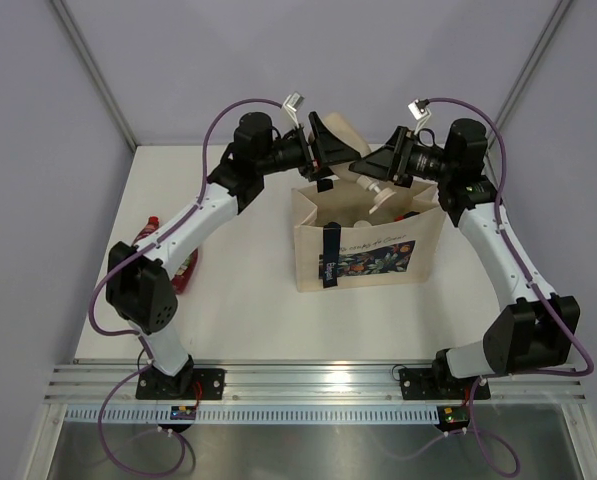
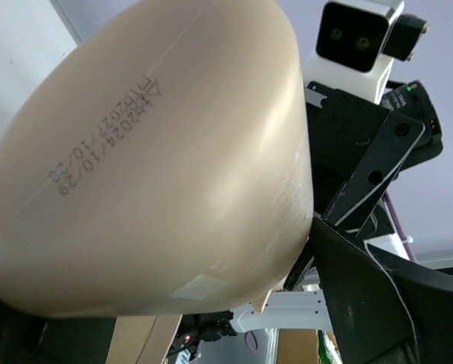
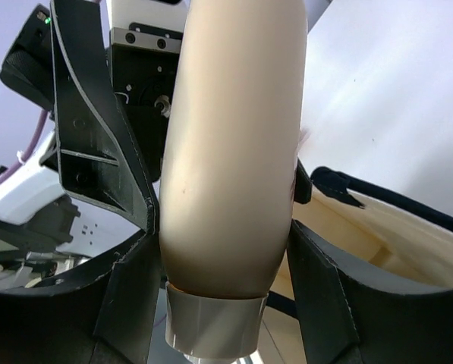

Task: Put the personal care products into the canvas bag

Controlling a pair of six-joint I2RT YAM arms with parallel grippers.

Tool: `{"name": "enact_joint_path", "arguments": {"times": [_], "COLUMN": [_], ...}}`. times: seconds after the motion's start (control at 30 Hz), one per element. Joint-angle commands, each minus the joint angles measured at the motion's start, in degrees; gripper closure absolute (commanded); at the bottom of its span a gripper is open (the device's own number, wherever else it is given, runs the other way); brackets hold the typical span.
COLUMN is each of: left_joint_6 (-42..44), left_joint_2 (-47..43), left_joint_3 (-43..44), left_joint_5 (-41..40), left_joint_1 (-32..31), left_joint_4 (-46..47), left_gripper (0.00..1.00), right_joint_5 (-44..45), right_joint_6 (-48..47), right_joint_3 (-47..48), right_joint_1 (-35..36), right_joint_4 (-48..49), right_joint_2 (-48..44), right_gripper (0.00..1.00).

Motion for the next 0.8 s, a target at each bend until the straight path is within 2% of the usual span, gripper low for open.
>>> {"name": "enact_joint_path", "arguments": {"times": [0.0,0.27,0.5,0.67,0.7,0.73,0.77], "left_joint_6": [6.21,11.14,13.77,15.71,16.41,17.02,17.55], "left_joint_2": [-4.81,-6.23,-5.09,-6.14,-7.01,-7.54,-8.16], "left_joint_3": [1.07,0.37,1.94,3.62,3.70,3.79,3.79], "left_joint_5": [2.81,2.28,1.40,1.31,1.31,1.14,0.79], "left_joint_1": [1.07,2.48,2.57,5.19,5.82,6.60,8.09], "left_joint_4": [-4.61,-11.04,-14.45,-17.10,-17.97,-18.59,-19.29], "left_gripper": [0.01,0.01,0.01,0.01,0.01,0.01,0.01], "right_joint_5": [-5.40,-14.71,-21.48,-25.44,-25.44,-25.62,-25.01], "right_joint_6": [-4.31,-17.93,-35.67,-62.80,-67.64,-77.52,-82.23], "right_joint_3": [4.47,9.30,14.66,24.85,27.04,30.98,32.67], "right_joint_1": [-3.25,-7.57,-7.66,-7.66,-7.57,-7.57,-7.57], "right_joint_4": [2.24,-8.59,-25.62,-47.58,-57.11,-61.64,-70.04], "right_joint_2": [-0.70,3.34,8.52,13.53,14.49,16.50,17.48], "right_gripper": [1.00,1.00,1.00,1.00,1.00,1.00,1.00]}}
